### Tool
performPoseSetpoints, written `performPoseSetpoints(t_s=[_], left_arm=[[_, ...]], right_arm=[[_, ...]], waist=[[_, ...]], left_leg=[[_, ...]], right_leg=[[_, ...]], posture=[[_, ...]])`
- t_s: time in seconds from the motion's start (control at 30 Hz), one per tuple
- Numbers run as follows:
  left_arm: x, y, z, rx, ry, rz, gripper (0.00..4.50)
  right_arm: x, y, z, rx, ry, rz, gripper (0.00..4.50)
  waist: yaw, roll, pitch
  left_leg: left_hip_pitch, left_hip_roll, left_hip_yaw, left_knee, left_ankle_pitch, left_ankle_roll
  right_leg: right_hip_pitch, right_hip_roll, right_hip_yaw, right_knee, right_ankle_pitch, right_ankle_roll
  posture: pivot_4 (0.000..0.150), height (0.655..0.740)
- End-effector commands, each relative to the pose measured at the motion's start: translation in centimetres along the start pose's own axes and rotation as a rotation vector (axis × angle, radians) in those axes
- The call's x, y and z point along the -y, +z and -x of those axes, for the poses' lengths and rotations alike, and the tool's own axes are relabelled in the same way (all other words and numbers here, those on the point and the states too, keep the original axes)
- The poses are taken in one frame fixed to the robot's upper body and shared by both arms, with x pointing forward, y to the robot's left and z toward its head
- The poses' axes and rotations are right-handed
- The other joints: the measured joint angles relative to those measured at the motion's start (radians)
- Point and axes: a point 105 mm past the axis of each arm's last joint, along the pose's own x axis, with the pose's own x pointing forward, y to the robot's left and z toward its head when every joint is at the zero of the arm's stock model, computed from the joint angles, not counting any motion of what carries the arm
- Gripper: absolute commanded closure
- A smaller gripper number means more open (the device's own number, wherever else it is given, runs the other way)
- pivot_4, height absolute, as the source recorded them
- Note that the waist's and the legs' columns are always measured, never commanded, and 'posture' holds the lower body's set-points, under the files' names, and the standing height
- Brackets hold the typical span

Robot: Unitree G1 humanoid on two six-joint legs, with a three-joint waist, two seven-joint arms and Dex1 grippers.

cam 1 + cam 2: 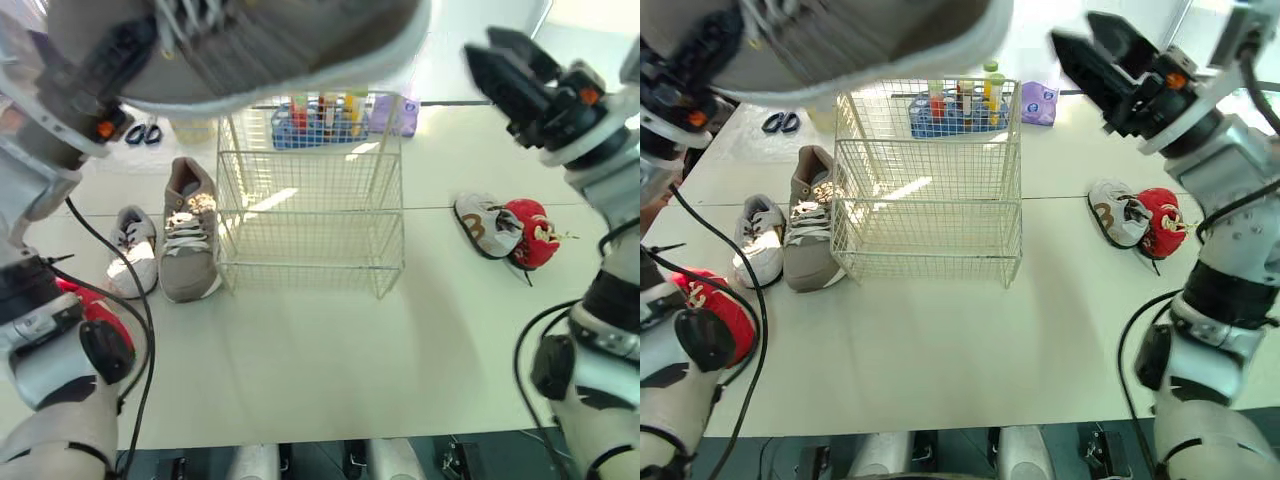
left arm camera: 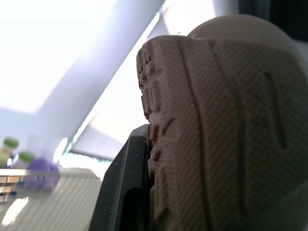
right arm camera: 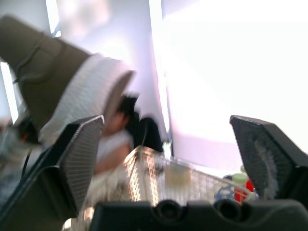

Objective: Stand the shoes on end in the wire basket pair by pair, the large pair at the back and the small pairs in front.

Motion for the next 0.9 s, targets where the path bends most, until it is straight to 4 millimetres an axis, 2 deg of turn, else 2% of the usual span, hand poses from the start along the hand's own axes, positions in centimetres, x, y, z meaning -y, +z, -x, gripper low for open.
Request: performPoseSetpoints(t_s=[0.03,0.13,0.27,0.43,0.67,0.9], left_arm=[[2.1,1.2,-0.1,0.197,-0.038,-0.035,3.52],[1.6,-0.6,-0.8,0.233,-0.036,0.005,3.52],[1.0,-2.4,-1.9,0.223,-0.067,0.061,3.52],[0.5,-3.1,-2.4,0.226,-0.082,0.096,3.52],[-0.2,-4.7,-2.0,0.212,-0.055,0.146,3.52],[-0.4,-6.8,-1.7,0.158,-0.022,0.160,3.52]], right_arm=[[-2.3,-1.9,-0.3,0.093,0.022,-0.209,0.02],[-5.4,-4.3,-2.7,0.105,0.097,-0.331,0.02],[-8.3,-5.1,-5.2,0.115,0.207,-0.402,0.02],[-8.9,-6.1,-6.6,0.103,0.245,-0.377,0.02],[-9.4,-5.5,-8.2,0.165,0.290,-0.359,0.02],[-9.8,-6.2,-9.4,0.176,0.309,-0.316,0.02]], waist=[[-0.001,0.000,0.000],[-0.004,0.001,0.000],[0.000,0.000,0.000],[-0.001,0.000,0.000],[-0.003,0.000,0.000],[-0.002,0.000,0.000]], left_leg=[[0.002,0.000,0.000,-0.001,0.001,-0.001],[0.004,0.000,0.001,-0.001,0.002,-0.003],[0.005,-0.001,0.000,0.000,0.004,-0.002],[0.004,-0.003,-0.001,0.000,0.004,0.000],[0.004,-0.002,-0.001,0.000,0.004,0.000],[0.003,-0.002,-0.002,0.000,0.004,0.000]], right_leg=[[0.001,0.001,0.000,0.001,0.000,0.000],[0.000,0.002,0.002,0.006,0.000,0.000],[-0.001,0.003,0.001,0.010,0.000,-0.001],[0.001,0.002,0.002,0.008,0.000,-0.001],[0.000,0.003,0.002,0.008,0.000,-0.001],[0.000,0.003,0.002,0.008,0.000,-0.001]], posture=[[0.150,0.7400],[0.150,0.7400],[0.150,0.7400],[0.150,0.7400],[0.150,0.7400],[0.150,0.7400]])
